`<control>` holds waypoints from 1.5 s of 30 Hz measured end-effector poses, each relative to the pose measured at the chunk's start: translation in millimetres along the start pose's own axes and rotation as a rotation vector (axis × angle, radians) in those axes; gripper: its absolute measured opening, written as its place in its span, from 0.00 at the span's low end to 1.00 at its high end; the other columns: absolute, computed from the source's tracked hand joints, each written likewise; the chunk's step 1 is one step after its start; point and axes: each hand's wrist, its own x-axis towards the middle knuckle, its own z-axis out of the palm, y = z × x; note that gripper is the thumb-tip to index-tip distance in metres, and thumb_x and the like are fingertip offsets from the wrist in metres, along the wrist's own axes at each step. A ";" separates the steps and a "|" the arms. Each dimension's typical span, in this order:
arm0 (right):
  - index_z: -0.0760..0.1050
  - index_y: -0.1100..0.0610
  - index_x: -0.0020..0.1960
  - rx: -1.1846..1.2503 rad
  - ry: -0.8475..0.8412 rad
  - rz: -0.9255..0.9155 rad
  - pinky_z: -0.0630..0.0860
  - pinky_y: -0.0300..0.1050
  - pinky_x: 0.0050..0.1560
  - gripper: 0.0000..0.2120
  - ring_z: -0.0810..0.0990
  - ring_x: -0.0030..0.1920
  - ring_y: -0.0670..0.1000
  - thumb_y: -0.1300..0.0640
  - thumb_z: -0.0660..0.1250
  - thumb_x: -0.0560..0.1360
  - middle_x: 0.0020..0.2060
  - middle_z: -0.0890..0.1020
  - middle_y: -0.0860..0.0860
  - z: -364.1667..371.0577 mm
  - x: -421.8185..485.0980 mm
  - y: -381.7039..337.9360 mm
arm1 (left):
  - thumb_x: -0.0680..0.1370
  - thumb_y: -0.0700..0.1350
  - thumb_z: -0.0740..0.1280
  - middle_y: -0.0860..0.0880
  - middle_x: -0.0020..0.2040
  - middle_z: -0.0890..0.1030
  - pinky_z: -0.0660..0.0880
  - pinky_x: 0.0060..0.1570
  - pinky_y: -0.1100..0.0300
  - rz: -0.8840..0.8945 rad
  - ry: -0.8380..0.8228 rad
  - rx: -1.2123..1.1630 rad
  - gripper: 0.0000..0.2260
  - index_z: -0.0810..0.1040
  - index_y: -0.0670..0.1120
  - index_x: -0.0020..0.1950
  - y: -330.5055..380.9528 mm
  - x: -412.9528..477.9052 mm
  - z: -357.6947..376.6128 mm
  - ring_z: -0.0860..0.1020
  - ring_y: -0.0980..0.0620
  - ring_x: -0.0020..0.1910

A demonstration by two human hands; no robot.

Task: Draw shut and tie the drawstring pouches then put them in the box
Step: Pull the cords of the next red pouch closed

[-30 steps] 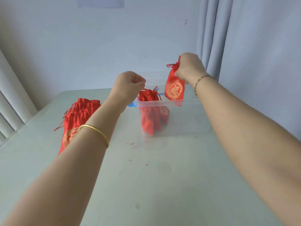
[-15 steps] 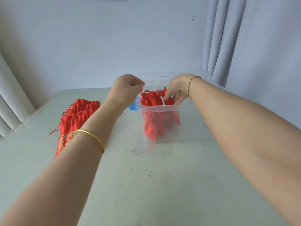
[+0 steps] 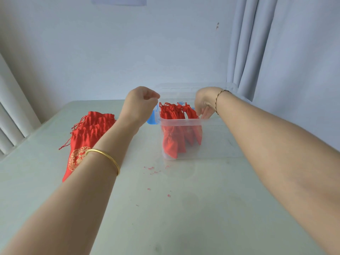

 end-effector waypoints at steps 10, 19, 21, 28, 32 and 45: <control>0.69 0.59 0.54 0.309 0.478 -0.602 0.76 0.48 0.43 0.11 0.80 0.45 0.56 0.66 0.58 0.72 0.44 0.77 0.55 50.2 -89.0 -58.3 | 0.73 0.37 0.59 0.42 0.61 0.73 0.65 0.61 0.50 -0.269 0.404 0.362 0.16 0.76 0.47 0.59 -88.0 -29.8 -48.7 0.68 0.41 0.63; 0.69 0.56 0.49 0.332 0.073 -0.531 0.73 0.43 0.30 0.05 0.82 0.32 0.52 0.63 0.61 0.75 0.41 0.76 0.50 154.7 -109.1 -41.1 | 0.75 0.52 0.67 0.38 0.67 0.67 0.62 0.65 0.47 -0.616 0.371 0.563 0.26 0.65 0.38 0.67 -150.0 -66.8 -90.3 0.63 0.38 0.68; 0.69 0.56 0.49 0.329 0.045 -0.490 0.74 0.43 0.28 0.05 0.81 0.30 0.50 0.62 0.60 0.74 0.44 0.76 0.52 161.4 -108.9 -38.3 | 0.75 0.51 0.68 0.38 0.67 0.69 0.62 0.64 0.47 -0.579 0.393 0.560 0.25 0.66 0.39 0.67 -153.0 -68.4 -95.3 0.64 0.38 0.68; 0.68 0.59 0.60 0.457 0.031 -0.458 0.78 0.47 0.37 0.14 0.80 0.43 0.54 0.57 0.64 0.75 0.46 0.75 0.52 171.3 -110.6 -36.8 | 0.74 0.37 0.66 0.44 0.41 0.79 0.77 0.42 0.57 -0.266 0.248 -0.063 0.05 0.78 0.46 0.43 -133.0 -80.4 -105.1 0.79 0.46 0.40; 0.57 0.49 0.72 0.716 0.006 -0.443 0.79 0.52 0.52 0.33 0.79 0.55 0.54 0.51 0.69 0.72 0.60 0.72 0.54 163.6 -111.2 -21.9 | 0.76 0.34 0.65 0.45 0.39 0.77 0.71 0.39 0.57 -0.164 -0.177 -0.335 0.07 0.76 0.45 0.43 -103.0 -99.3 -97.5 0.76 0.50 0.37; 0.76 0.52 0.45 0.742 0.067 -0.586 0.76 0.41 0.38 0.11 0.78 0.38 0.47 0.67 0.68 0.72 0.38 0.79 0.51 120.5 -123.5 54.3 | 0.76 0.38 0.66 0.49 0.40 0.77 0.67 0.38 0.62 -0.146 -0.288 -0.563 0.05 0.79 0.47 0.46 -54.0 -117.7 -26.0 0.72 0.54 0.37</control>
